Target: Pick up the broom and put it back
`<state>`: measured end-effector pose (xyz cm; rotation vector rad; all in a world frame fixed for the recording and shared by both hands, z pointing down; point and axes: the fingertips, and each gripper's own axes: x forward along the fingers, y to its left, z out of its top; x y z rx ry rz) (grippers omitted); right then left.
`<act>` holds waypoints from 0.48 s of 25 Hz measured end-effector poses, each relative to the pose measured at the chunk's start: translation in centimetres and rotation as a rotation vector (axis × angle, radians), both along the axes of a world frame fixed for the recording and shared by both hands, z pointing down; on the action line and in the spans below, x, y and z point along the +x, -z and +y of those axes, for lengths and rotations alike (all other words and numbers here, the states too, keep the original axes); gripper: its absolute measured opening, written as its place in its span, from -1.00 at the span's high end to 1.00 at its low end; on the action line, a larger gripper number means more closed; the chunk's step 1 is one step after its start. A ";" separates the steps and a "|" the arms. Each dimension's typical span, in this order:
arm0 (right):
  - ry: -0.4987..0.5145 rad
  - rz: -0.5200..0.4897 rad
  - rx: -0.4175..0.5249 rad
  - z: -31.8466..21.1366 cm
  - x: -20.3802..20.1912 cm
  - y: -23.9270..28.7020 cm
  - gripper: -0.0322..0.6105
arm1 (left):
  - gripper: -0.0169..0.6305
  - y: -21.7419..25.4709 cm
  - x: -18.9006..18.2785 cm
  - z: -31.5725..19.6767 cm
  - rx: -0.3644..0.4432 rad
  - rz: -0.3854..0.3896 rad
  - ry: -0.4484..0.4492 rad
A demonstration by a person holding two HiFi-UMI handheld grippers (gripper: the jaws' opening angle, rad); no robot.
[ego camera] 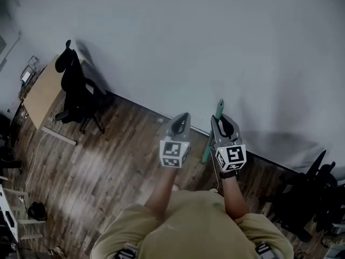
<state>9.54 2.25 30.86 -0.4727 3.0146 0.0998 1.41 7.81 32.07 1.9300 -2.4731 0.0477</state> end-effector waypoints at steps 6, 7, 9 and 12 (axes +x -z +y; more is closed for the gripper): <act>0.110 0.003 -0.051 5.9 -10.3 -1.3 0.63 | 0.95 -1.0 -9.5 9.3 0.001 0.035 0.139; 0.121 0.005 -0.066 6.5 -11.8 -1.7 0.63 | 0.95 -1.3 -10.8 10.7 -0.002 0.040 0.160; 0.141 0.011 -0.087 8.1 -14.6 -2.4 0.63 | 0.95 -1.9 -13.3 13.7 -0.008 0.051 0.203; 0.199 0.037 -0.079 12.4 -18.0 -2.6 0.63 | 0.95 -1.9 -15.8 18.8 -0.006 0.067 0.269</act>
